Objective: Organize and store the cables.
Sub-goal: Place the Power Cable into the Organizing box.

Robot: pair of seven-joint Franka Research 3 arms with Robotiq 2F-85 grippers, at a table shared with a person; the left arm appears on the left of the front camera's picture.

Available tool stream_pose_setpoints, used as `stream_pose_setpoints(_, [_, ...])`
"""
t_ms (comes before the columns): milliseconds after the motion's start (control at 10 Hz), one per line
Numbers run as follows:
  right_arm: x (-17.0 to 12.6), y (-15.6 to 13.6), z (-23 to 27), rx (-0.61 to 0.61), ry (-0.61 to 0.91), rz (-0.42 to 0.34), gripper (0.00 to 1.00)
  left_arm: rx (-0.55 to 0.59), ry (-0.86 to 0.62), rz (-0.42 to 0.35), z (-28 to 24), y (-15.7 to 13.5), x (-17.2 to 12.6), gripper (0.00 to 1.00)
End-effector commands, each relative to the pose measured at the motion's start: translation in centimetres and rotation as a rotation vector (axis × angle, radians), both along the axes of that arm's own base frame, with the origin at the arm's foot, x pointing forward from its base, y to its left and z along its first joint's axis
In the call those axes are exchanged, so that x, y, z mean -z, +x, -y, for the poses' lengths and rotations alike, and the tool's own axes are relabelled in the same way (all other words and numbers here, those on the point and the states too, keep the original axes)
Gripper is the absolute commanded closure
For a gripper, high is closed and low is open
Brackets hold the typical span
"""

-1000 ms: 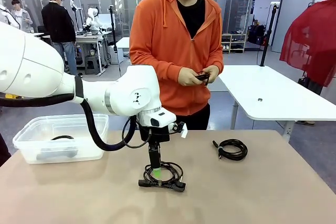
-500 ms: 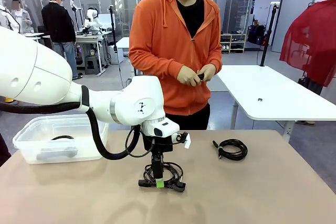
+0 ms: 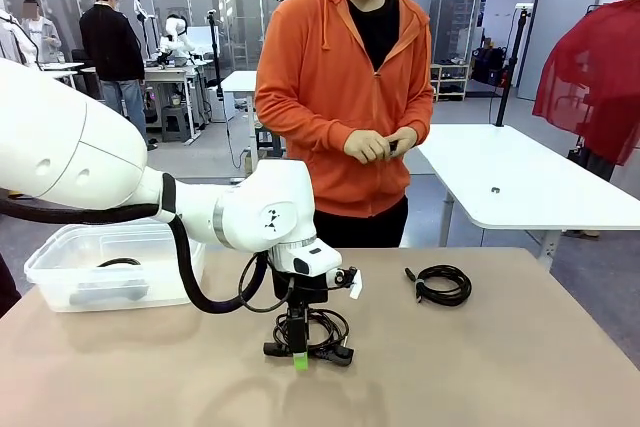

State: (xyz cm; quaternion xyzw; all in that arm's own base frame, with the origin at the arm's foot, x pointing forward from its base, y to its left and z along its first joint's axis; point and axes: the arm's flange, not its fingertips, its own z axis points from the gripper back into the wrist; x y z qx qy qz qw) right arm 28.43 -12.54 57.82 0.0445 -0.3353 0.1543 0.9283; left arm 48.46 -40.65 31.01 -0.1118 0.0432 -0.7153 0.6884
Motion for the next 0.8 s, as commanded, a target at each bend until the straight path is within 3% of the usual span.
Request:
stream_pose_setpoints(0, [0.38,-0.14,0.0,-0.002,0.005,-0.002,0.0,0.024,-0.023,0.036,-0.21,-0.64,0.63,0.0])
stream_pose_setpoints(100, [0.38,-0.14,0.0,-0.002,0.005,-0.002,0.0,0.019,-0.012,0.029,-0.13,-0.69,0.81,0.0])
stream_pose_setpoints(300, [0.38,-0.14,0.0,-0.002,0.005,-0.002,0.0,0.026,0.015,0.03,0.05,-0.82,0.94,0.55])
stream_pose_setpoints(400, [0.38,-0.14,0.0,-0.002,0.005,-0.002,0.0,0.023,0.049,0.047,0.16,-0.86,0.99,0.87])
stream_pose_setpoints(500, [0.38,-0.14,0.0,-0.002,0.005,-0.002,0.0,0.025,0.052,0.046,0.16,-0.87,1.05,1.0])
stream_pose_setpoints(700, [0.38,-0.14,0.0,-0.002,0.005,-0.002,0.0,0.032,0.034,0.046,0.28,-0.93,0.81,1.0])
